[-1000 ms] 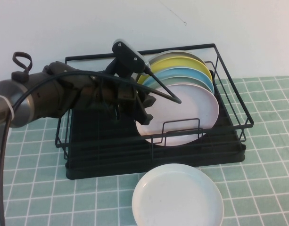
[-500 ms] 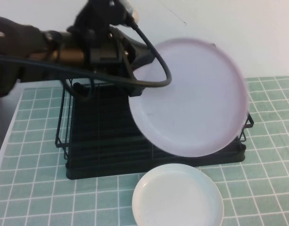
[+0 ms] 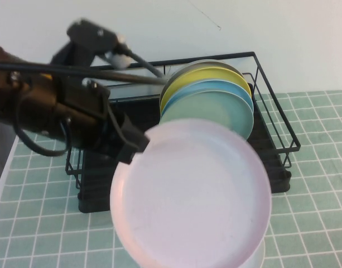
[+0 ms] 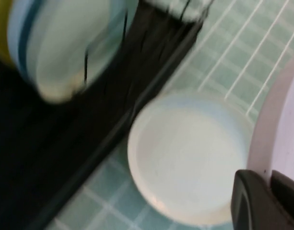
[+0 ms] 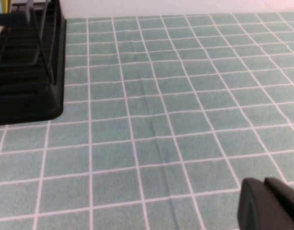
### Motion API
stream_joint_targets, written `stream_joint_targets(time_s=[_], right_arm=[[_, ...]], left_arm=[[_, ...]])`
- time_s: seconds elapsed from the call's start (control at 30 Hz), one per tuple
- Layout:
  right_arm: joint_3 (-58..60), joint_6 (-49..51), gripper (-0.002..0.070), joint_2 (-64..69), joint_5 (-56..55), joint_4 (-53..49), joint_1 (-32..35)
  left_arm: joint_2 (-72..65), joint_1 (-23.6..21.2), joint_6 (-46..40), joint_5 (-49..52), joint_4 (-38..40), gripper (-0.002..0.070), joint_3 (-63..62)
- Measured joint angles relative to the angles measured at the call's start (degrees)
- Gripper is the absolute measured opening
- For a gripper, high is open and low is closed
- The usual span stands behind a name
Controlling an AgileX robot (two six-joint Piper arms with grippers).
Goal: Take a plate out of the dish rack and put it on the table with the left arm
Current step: Place the plate from the table
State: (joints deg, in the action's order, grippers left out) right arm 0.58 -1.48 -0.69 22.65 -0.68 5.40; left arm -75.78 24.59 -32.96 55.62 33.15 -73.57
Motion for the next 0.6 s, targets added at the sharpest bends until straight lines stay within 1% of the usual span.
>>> stream_joint_targets(time_s=[0.1, 0.2, 0.27, 0.47, 0.6], right_arm=[[0.0, 0.0, -0.0002, 0.0, 0.0, 0.0, 0.0], [0.0, 0.0, -0.0002, 0.0, 0.0, 0.0, 0.0], [0.0, 0.0, -0.0002, 0.0, 0.0, 0.0, 0.0], [0.0, 0.0, -0.0002, 0.0, 0.0, 0.0, 0.0], [0.0, 0.0, -0.0002, 0.0, 0.0, 0.0, 0.0]], left_arm=[[-2.81, 0.0, 10.42, 1.97, -4.61, 0.0004, 1.49], [-6.12, 0.0, 16.45, 0.62, -6.24, 0.0004, 4.09], [-8.61, 0.0, 18.67, -1.45, -5.87, 0.0004, 6.06], [-15.78, 0.0, 19.3, -10.52, -0.22, 0.0004, 10.94], [-20.72, 0.57, 17.03, -13.96, 4.4, 0.0004, 11.39]])
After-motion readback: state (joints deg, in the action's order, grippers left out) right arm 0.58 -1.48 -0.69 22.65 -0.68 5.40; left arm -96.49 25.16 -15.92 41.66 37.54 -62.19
